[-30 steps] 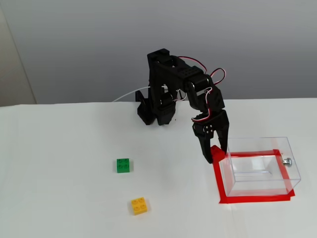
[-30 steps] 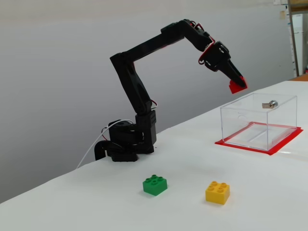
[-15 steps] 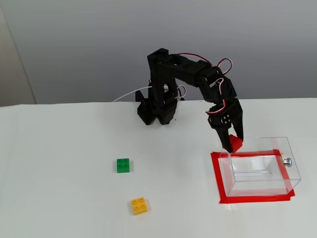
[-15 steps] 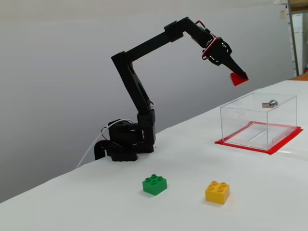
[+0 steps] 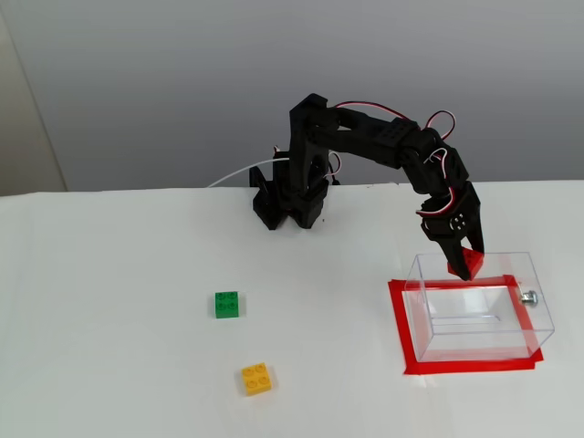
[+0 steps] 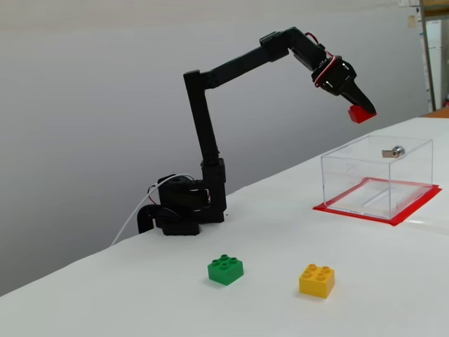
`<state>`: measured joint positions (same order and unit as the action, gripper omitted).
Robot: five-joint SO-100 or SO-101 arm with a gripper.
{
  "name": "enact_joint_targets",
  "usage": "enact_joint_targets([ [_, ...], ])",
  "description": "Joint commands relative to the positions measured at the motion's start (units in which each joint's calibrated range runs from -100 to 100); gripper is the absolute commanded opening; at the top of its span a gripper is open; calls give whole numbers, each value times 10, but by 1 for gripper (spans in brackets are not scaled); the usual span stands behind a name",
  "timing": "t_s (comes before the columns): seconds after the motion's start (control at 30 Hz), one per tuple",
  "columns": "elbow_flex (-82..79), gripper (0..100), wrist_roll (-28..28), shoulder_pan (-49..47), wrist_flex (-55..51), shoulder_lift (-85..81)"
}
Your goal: Pick the red lego brick and place it into the transparent box
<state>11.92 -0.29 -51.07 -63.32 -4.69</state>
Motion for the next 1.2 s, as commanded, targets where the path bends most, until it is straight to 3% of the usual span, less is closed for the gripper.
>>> enact_joint_targets([
  [0.0, 68, 11, 2, -12, 7, 35],
  [0.53, 90, 11, 1, -43, 7, 107],
  [0.8, 88, 27, 1, -47, 7, 111],
  [1.17, 90, 27, 1, -45, 0, 111],
])
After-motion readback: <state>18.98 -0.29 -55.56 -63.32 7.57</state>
